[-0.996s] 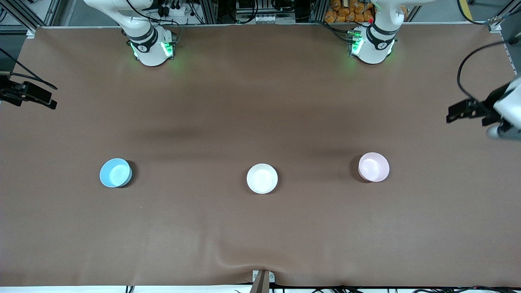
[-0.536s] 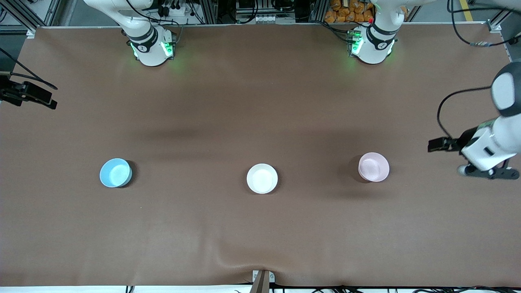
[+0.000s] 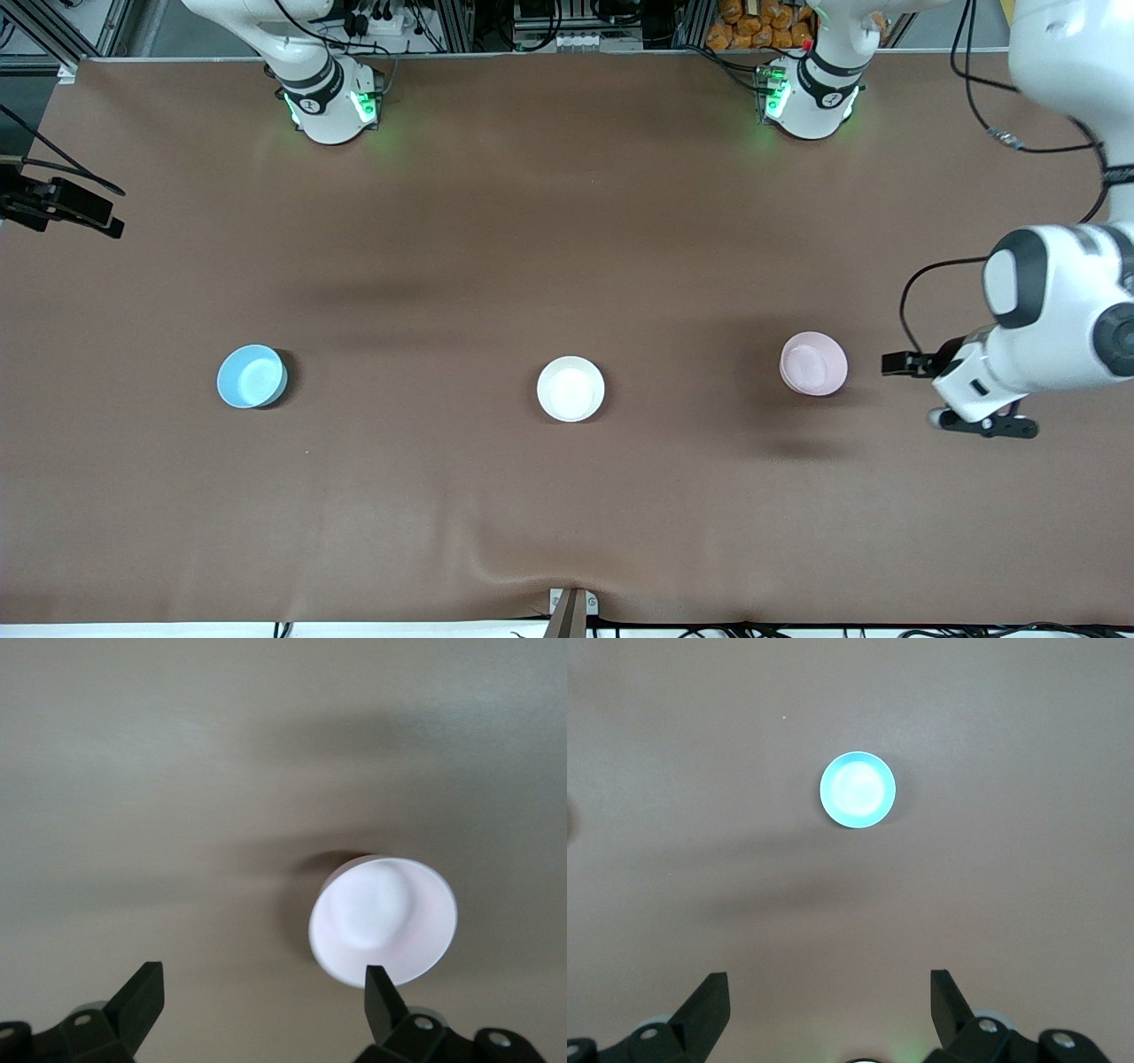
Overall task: Stack pink and blue bowls on white bowl
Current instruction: 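Move the left gripper over the pink bowl, then lower the left gripper and grasp the pink bowl rim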
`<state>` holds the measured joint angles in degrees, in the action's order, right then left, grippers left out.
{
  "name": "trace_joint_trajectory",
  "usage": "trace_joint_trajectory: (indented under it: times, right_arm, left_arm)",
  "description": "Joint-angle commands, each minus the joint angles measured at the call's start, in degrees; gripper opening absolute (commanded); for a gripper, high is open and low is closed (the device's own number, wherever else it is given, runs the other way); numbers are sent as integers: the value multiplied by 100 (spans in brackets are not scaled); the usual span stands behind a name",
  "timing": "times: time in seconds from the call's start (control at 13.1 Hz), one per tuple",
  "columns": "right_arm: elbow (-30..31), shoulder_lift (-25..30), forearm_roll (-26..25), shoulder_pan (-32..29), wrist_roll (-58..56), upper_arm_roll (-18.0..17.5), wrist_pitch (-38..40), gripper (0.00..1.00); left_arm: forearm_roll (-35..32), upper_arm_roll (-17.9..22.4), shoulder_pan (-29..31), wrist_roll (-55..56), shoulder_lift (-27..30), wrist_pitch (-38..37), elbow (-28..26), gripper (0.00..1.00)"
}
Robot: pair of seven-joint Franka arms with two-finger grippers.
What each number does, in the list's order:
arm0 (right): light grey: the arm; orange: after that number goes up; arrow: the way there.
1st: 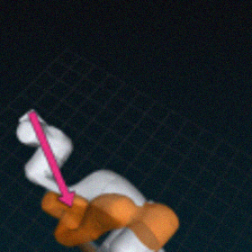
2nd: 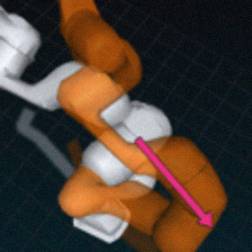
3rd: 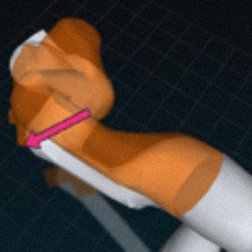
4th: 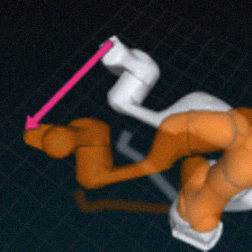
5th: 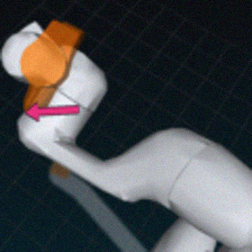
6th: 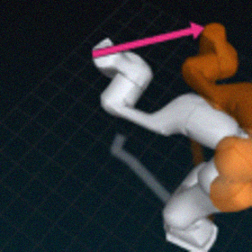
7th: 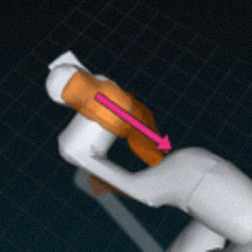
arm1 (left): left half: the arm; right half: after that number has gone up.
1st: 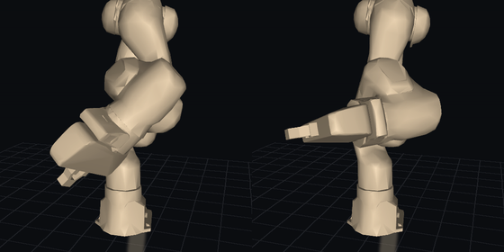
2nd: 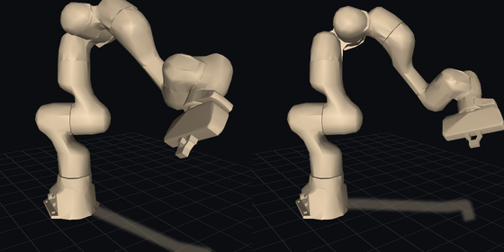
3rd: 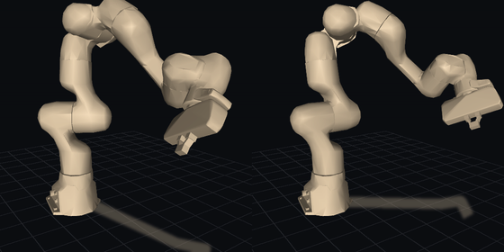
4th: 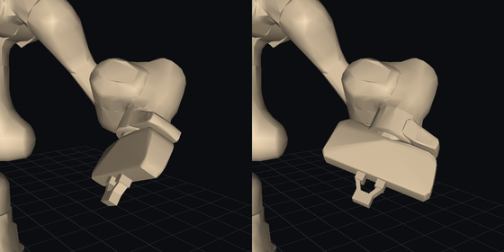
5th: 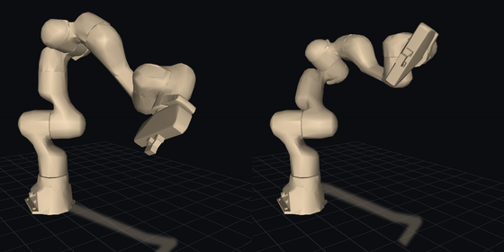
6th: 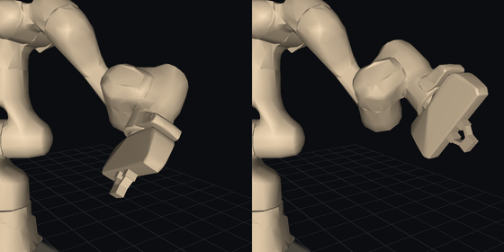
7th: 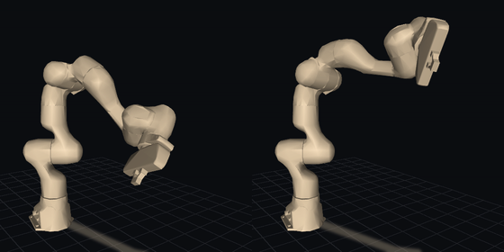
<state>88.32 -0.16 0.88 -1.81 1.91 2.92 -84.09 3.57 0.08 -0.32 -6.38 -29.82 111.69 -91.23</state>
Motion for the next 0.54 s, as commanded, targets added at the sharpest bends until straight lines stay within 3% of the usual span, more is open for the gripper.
trace_joint_trajectory:
  times: [0.0,0.23,0.46]
  right_arm:
    - [71,86,-18,-13,-41,-19,-11,100]
    - [63,86,-26,-13,-33,-19,-46,100]
    - [63,78,-26,-4,-32,-19,-46,100]
  left_arm:
    - [302,10,-99,58,-234,501,-157,100]
    - [294,19,-187,49,-541,1361,-456,100]
    - [294,19,-301,32,-377,1426,-868,100]
